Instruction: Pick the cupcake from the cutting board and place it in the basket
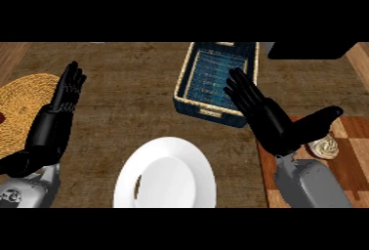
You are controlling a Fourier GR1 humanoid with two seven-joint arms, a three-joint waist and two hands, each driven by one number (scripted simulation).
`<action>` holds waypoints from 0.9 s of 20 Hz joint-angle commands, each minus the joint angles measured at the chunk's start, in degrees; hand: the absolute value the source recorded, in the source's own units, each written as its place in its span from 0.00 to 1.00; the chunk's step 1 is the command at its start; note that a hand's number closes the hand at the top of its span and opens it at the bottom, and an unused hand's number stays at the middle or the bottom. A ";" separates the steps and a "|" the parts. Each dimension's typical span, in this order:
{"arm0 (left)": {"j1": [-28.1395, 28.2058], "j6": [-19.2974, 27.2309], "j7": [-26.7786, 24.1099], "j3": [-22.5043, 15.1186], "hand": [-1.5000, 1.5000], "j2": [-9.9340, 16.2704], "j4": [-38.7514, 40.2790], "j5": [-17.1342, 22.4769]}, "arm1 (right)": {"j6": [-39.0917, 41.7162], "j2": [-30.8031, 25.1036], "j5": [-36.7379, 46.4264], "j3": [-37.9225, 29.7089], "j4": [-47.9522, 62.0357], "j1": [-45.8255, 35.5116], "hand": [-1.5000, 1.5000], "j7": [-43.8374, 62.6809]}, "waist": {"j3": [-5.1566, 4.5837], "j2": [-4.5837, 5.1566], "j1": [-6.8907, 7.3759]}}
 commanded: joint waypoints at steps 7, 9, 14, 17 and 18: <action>4.10 -7.22 3.46 -2.03 0.50 2.01 2.89 2.97 | 6.01 -24.09 14.35 -13.86 1.63 7.40 1.00 -16.18 | 0.27 -0.71 -2.60; 3.32 -11.43 2.59 -0.06 0.50 3.27 4.87 6.25 | 3.19 -13.12 13.25 -14.20 6.39 14.65 1.00 -29.65 | 0.30 -0.38 -0.73; 1.97 -12.79 5.45 -0.12 0.50 4.17 3.69 5.91 | -19.66 -7.30 30.33 -8.92 6.47 12.11 0.00 -22.08 | 0.10 -0.69 0.30; 0.75 -10.76 6.16 -1.38 0.50 1.51 4.76 4.69 | -23.74 -13.10 37.34 -9.31 5.53 10.45 0.00 -10.93 | -0.05 -0.78 -0.41; 1.43 -11.14 4.46 -1.25 0.50 1.65 6.39 4.24 | -24.18 -15.86 38.08 -11.66 5.30 10.67 0.00 -8.62 | -0.09 -0.76 -0.88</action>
